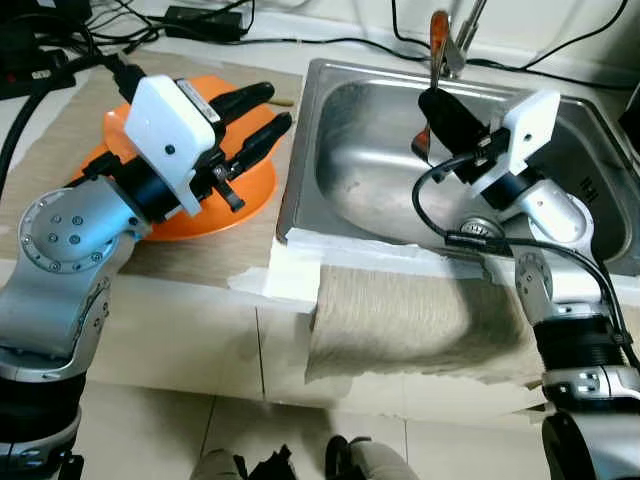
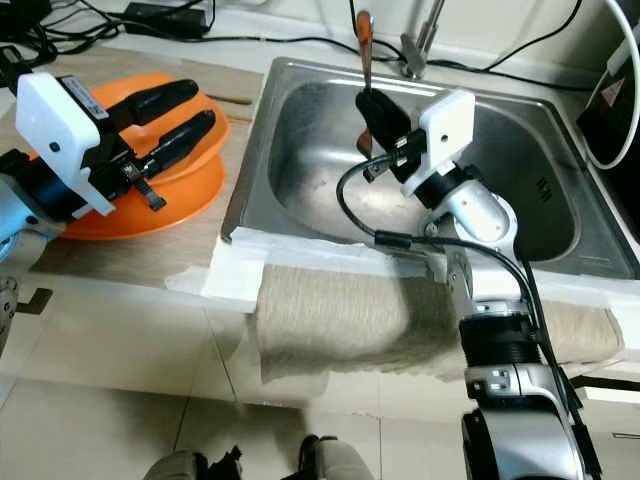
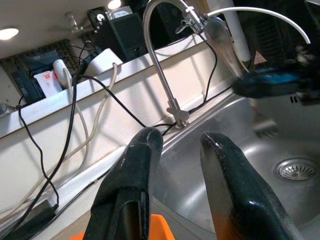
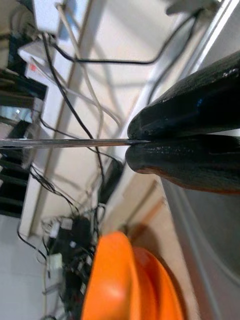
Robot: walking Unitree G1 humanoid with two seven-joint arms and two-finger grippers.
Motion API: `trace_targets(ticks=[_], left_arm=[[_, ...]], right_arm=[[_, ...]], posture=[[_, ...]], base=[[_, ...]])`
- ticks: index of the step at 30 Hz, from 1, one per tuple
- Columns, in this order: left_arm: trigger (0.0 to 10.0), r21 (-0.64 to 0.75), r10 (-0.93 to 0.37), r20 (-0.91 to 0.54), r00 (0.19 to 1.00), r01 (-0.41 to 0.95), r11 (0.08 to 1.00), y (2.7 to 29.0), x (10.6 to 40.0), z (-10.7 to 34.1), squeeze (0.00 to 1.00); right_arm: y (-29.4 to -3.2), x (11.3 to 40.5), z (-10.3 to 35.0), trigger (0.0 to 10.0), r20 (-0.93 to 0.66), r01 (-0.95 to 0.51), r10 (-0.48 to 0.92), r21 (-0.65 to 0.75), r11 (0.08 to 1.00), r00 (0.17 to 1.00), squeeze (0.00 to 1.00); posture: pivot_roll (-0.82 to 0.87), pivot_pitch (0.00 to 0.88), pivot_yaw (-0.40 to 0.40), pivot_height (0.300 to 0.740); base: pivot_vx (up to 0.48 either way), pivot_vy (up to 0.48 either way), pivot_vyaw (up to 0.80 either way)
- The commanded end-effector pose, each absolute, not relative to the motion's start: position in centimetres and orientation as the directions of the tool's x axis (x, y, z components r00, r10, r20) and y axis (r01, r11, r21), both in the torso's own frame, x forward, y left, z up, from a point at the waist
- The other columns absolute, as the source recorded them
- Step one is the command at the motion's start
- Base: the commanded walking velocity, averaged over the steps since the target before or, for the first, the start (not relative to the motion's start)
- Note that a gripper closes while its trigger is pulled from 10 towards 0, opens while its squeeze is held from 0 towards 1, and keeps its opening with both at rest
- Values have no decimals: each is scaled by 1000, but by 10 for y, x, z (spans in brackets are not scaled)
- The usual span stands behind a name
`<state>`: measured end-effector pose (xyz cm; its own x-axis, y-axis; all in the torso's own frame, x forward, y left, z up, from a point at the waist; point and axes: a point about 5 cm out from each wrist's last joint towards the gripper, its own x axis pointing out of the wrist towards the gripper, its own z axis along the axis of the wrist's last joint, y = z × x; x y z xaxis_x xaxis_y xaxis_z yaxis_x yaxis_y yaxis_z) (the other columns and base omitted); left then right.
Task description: Kitchen organization
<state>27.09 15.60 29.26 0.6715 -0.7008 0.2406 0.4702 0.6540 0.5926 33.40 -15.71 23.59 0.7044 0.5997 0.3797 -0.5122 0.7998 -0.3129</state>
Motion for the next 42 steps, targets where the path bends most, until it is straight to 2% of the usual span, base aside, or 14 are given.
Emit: trace_targets(ticks=[1,10,23,32,42], left_arm=[[10000,601,-723,237,649,487,634,149,270,292,0],[10000,605,-740,234,631,501,619,148,270,294,0],[10000,614,-742,235,628,495,615,154,268,297,0],[10000,621,-762,217,610,516,590,151,266,295,0],[10000,615,-814,182,552,582,532,147,256,291,0]], right_arm=[[-157,326,237,10000,381,-532,602,-282,798,702,0],[-154,315,228,10000,353,-554,599,-229,800,719,0],[-149,311,224,10000,299,-580,627,-238,779,720,0],[-150,309,224,10000,291,-578,622,-231,783,727,0],[-150,307,222,10000,282,-584,627,-228,779,726,0]], posture=[[-112,150,-85,740],[-118,154,-88,740],[-110,159,-96,740],[-113,161,-92,740],[-110,166,-92,740]], base=[[0,0,0],[109,0,-388],[314,0,0],[314,0,-540],[0,0,0]])
